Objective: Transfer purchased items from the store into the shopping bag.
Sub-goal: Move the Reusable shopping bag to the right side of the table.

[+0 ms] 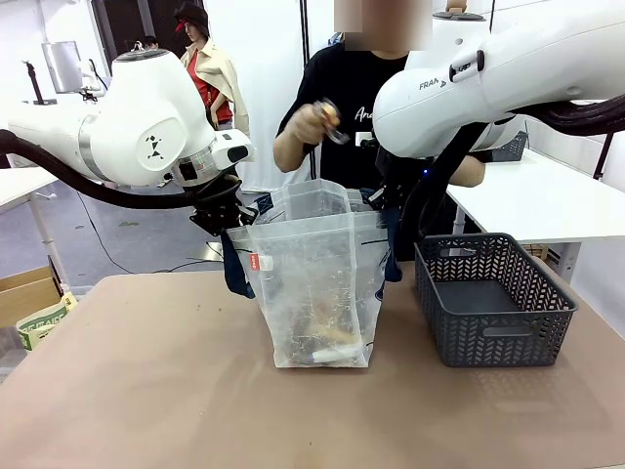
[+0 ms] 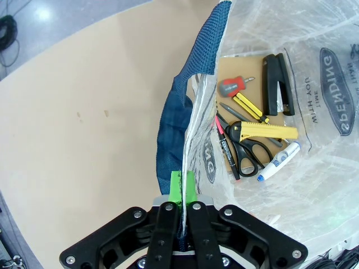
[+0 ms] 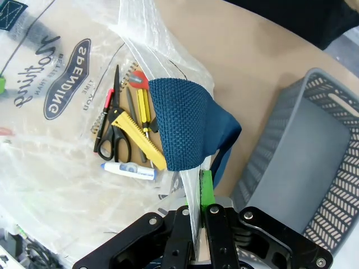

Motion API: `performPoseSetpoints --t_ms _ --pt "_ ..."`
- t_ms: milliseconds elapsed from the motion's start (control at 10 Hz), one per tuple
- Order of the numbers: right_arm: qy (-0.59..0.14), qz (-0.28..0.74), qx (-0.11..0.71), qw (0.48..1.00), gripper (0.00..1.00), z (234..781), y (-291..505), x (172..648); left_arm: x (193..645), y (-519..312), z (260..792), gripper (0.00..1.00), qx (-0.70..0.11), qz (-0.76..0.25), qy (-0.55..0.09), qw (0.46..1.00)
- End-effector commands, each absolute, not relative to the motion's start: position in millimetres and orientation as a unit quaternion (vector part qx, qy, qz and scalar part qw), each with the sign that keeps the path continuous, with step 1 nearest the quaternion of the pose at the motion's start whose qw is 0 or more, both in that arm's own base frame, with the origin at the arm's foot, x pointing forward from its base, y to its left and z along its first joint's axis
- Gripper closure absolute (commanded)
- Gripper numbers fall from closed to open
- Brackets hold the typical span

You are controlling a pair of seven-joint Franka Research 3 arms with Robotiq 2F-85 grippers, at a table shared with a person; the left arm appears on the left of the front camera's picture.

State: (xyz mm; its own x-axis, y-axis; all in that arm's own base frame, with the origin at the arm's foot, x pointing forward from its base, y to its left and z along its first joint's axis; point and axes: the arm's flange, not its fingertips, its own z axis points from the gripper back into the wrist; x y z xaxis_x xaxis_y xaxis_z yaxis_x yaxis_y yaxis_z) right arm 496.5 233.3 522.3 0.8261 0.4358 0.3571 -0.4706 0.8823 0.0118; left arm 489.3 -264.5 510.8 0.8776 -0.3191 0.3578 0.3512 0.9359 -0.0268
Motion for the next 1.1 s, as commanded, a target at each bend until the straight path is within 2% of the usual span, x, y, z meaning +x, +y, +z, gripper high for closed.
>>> performPoseSetpoints --t_ms 0,1000 --pt "-0.176 0.237 0.05 0.954 1.0 523.3 232.8 496.5 489.9 -263.4 511.3 1.0 -0.047 -0.171 -0.177 0.968" --pt "-0.176 0.237 0.05 0.954 1.0 523.3 232.8 496.5 489.9 -263.4 511.3 1.0 -0.047 -0.171 -0.177 0.968"
